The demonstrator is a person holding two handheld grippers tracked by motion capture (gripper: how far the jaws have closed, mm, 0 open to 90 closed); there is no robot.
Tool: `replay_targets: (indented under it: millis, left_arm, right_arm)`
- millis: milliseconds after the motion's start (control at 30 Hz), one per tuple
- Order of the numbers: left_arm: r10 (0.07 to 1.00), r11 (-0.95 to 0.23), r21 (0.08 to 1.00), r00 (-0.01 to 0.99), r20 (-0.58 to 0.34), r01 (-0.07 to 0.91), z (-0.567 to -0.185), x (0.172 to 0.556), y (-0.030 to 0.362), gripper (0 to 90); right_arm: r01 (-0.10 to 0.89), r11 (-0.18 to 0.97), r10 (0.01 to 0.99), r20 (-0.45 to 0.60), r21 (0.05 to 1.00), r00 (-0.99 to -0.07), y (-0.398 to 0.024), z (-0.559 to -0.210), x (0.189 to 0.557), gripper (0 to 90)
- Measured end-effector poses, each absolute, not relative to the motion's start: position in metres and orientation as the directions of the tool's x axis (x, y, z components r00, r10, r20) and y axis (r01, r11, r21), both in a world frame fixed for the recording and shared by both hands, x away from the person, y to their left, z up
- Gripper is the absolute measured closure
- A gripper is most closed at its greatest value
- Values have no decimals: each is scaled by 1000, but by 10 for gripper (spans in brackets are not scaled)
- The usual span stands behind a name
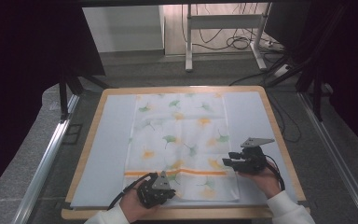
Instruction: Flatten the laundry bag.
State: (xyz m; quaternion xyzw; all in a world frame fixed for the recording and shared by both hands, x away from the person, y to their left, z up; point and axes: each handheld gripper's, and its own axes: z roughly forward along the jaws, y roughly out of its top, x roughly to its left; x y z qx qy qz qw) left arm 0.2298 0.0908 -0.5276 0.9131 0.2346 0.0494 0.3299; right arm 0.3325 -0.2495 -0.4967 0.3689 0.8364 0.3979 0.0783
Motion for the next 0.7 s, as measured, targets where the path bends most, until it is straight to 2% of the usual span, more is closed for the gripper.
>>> replay_targets:
  millis: [133, 367, 400, 467, 700]
  left_arm:
    - [470, -643, 640, 876, -103, 420, -527, 229, 97, 882]
    - [474, -628, 654, 874, -110, 422, -526, 224, 104, 869]
    - [475, -626, 659, 874, -101, 417, -525, 224, 105, 827]
    - [489, -604, 684, 868, -88, 409, -523, 222, 106, 648]
    - [508, -528, 737, 852, -126, 423, -507, 236, 110, 449]
  right_arm:
    - [556, 414, 678, 163, 721, -716, -250, -498, 333, 554]
    - [558, 415, 682, 160, 718, -714, -250, -500, 335, 550]
    - [557, 416, 682, 159, 719, -714, -250, -500, 335, 549]
    - [559, 413, 683, 161, 719, -713, -249, -499, 335, 547]
    - [560, 411, 689, 157, 719, -708, -250, -500, 337, 536]
